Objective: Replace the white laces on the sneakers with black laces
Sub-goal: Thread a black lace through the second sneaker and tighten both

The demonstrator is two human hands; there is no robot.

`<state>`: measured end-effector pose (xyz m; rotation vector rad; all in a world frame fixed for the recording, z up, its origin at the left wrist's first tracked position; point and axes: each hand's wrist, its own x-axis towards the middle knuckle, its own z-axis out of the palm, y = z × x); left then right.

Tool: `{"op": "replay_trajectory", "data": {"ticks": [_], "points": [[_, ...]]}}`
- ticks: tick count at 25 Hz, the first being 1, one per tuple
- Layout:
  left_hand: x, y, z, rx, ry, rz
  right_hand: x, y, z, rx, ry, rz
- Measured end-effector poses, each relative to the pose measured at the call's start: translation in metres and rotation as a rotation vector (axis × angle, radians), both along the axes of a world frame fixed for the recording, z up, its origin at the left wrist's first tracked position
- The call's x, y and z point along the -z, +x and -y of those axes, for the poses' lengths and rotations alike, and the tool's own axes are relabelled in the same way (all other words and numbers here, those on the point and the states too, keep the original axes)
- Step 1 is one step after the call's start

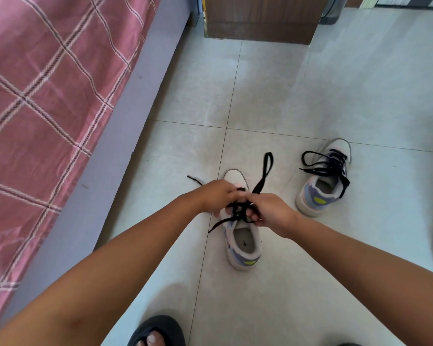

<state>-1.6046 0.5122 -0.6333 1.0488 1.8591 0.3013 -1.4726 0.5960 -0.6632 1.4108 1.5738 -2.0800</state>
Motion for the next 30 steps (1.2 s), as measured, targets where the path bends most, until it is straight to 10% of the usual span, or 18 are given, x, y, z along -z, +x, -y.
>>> {"op": "replay_trajectory", "data": {"ticks": [5, 9, 13, 20, 30], "points": [[-0.02, -0.024, 0.033, -0.023, 0.088, -0.014, 0.001, 0.004, -0.008, 0.149, -0.289, 0.028], [-0.038, 0.001, 0.04, 0.362, -0.257, 0.097, -0.001, 0.001, -0.01, 0.11, -0.335, 0.037], [0.0, 0.001, 0.007, -0.136, 0.115, -0.005, -0.006, 0.0, -0.006, 0.024, -0.112, 0.066], [0.033, 0.016, 0.002, -0.255, 0.249, 0.286, 0.014, 0.001, -0.001, -0.576, 1.19, -0.238], [0.04, 0.008, 0.01, -0.297, 0.189, 0.186, 0.015, 0.016, -0.005, -0.057, 0.477, -0.098]]}}
